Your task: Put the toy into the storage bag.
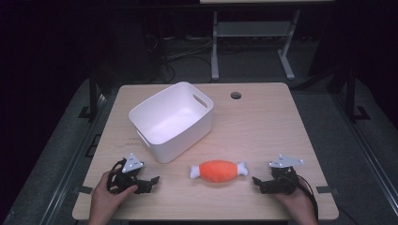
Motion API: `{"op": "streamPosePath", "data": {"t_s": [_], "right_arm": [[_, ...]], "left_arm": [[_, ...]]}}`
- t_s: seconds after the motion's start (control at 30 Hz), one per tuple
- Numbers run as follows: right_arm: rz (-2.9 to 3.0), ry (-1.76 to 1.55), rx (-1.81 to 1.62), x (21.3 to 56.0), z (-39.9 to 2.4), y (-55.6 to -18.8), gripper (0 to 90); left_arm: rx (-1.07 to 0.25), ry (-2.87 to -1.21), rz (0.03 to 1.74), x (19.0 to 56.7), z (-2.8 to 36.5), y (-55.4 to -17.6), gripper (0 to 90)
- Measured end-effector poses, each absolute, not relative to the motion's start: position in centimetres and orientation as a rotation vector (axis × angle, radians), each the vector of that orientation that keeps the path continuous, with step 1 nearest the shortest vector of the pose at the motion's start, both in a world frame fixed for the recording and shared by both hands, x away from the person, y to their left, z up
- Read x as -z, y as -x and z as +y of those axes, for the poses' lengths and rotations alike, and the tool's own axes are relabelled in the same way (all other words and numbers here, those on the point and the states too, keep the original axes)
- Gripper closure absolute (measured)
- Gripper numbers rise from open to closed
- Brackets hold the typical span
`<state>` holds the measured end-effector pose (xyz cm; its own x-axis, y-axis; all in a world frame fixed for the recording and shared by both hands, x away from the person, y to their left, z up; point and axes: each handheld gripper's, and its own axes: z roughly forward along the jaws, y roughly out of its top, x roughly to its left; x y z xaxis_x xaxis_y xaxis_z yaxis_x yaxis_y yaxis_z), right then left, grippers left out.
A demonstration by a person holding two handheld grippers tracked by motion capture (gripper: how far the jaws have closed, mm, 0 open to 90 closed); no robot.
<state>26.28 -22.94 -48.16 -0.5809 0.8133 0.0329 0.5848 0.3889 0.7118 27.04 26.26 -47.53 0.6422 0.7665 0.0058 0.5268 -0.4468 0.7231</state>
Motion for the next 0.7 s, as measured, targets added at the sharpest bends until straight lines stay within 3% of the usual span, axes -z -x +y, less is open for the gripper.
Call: {"op": "streamPosePath", "data": {"t_s": [0.33, 0.53, 0.57, 0.6, 0.7], "right_arm": [[2.344, -1.218, -1.008, 47.6, -23.8, -26.5, 24.7], [2.358, -1.181, -1.024, 46.6, -24.1, -27.2, 50.3], [2.358, -1.181, -1.024, 46.6, -24.1, -27.2, 50.3], [2.373, -1.157, -1.039, 46.2, -24.1, -27.5, 63.3], [2.409, -1.116, -1.050, 45.9, -23.9, -28.0, 78.8]], "left_arm": [[-0.438, -2.154, 1.004, 47.5, 26.2, -27.1, 12.4], [-0.438, -2.154, 1.005, 47.5, 26.2, -27.1, 12.4], [-0.438, -2.154, 1.005, 47.5, 26.2, -27.1, 12.4], [-0.438, -2.153, 1.006, 47.5, 26.2, -27.1, 12.4], [-0.438, -2.153, 1.006, 47.5, 26.2, -27.1, 12.4]]}}
